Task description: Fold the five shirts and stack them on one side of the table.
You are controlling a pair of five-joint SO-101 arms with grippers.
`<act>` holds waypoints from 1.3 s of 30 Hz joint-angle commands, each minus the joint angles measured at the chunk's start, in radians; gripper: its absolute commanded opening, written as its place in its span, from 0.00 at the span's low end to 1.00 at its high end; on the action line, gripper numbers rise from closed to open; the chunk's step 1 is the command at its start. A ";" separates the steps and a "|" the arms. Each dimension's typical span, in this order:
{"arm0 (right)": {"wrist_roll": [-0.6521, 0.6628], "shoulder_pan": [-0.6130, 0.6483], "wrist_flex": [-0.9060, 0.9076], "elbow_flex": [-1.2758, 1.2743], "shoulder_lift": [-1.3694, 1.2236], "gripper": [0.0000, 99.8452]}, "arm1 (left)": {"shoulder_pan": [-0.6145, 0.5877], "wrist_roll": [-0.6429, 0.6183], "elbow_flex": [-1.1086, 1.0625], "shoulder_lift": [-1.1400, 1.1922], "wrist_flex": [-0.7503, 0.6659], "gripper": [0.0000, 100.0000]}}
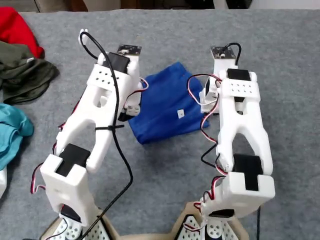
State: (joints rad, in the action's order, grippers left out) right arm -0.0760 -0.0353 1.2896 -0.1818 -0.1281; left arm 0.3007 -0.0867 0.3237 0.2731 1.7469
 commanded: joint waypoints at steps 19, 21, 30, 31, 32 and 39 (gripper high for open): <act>-0.015 -0.010 0.267 -0.035 0.475 0.09 | 0.061 0.106 -0.072 -0.251 -0.084 0.02; -0.068 0.007 0.270 -0.050 0.495 0.09 | 0.063 0.120 -0.149 -0.312 -0.129 0.02; -0.575 0.139 0.192 -0.274 0.472 0.09 | -0.021 0.180 -0.672 -0.656 -0.381 0.02; -0.606 0.143 0.167 -0.289 0.463 0.10 | -0.021 0.184 -0.723 -0.705 -0.408 0.02; -0.634 0.148 0.141 -0.300 0.450 0.10 | -0.023 0.184 -0.769 -0.754 -0.430 0.02; -0.738 0.165 0.034 -0.314 0.369 0.25 | -0.058 0.186 -0.965 -1.007 -0.482 0.02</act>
State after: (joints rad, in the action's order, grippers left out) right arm -0.7710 0.1166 1.3633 -0.4902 0.2570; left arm 0.2532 0.0944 -0.5953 -0.6490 1.2896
